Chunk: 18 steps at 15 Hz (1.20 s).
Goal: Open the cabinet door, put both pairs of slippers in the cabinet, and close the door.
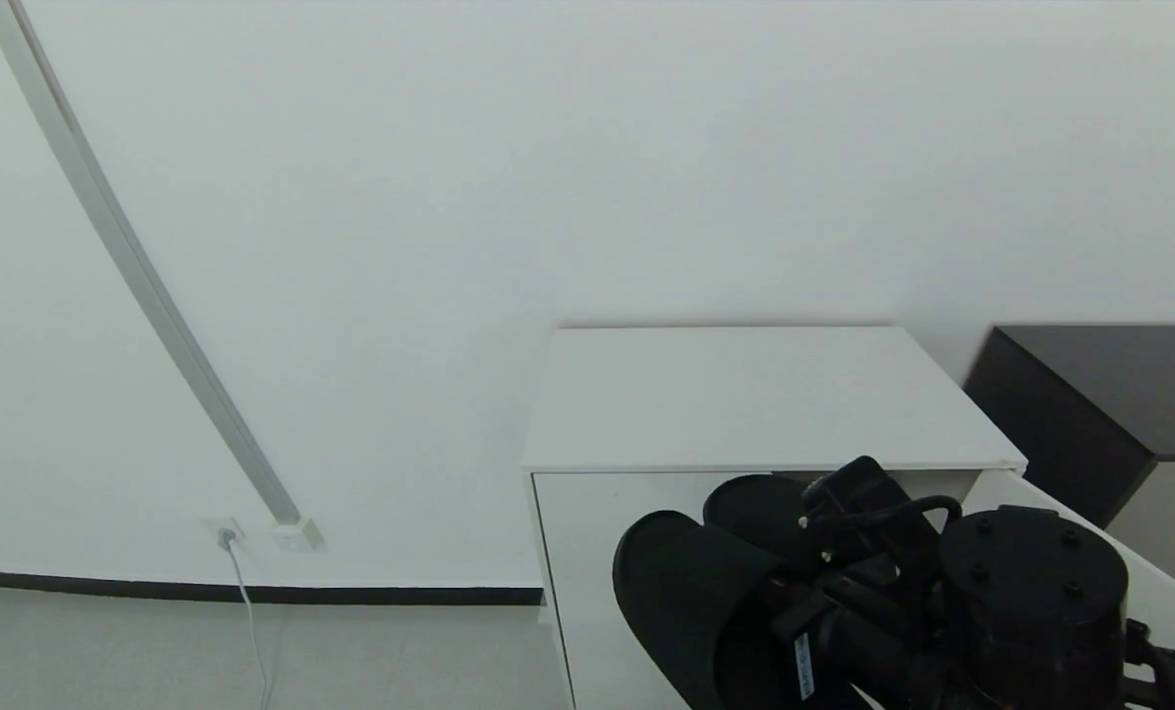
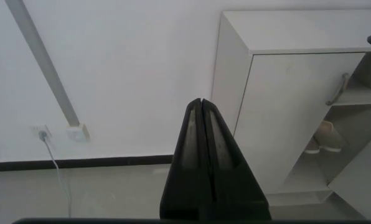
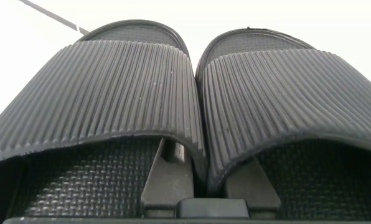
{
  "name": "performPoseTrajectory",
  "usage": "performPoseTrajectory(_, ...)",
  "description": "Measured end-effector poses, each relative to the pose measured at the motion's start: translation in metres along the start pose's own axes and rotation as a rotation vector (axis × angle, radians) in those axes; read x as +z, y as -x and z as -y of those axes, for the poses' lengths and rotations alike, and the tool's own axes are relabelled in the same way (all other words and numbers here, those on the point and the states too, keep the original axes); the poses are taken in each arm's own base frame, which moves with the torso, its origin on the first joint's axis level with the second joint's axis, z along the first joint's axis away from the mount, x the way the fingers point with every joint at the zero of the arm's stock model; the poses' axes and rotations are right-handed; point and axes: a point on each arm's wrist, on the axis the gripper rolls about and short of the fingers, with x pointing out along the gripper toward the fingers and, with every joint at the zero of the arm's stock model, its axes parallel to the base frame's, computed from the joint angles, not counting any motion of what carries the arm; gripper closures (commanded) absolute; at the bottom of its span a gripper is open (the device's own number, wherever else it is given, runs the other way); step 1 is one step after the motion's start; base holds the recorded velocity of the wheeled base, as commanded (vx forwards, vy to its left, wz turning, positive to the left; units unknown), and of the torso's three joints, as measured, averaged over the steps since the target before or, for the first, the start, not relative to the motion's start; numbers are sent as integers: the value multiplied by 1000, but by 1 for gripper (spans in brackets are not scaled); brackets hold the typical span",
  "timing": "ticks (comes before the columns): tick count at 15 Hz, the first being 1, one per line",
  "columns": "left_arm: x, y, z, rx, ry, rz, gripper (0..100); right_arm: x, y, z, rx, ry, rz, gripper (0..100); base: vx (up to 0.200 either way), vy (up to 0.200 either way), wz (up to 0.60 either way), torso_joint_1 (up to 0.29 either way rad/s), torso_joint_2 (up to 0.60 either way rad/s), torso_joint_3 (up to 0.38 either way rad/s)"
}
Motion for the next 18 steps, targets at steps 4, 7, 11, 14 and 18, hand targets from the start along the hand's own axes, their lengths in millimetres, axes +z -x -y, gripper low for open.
performPoseTrajectory(4,0,0,0,1,0,0,100,-1,0,1,-5,-1,-6,100,0,-200,0,5,4,-2)
performPoseTrajectory(7,0,0,0,2,2,0,100,-1,0,2,-9,-7,-5,100,0,-200,0,2,7,5)
performPoseTrajectory(11,0,0,0,2,4,0,100,0,-2,6,-21,-13,12,100,0,-200,0,1,4,4)
performPoseTrajectory(14,0,0,0,2,4,0,100,-1,-3,6,-24,-11,7,100,0,0,0,0,0,0)
performPoseTrajectory(18,0,0,0,3,4,0,100,-3,-4,6,-25,-7,-2,100,0,0,0,0,0,0)
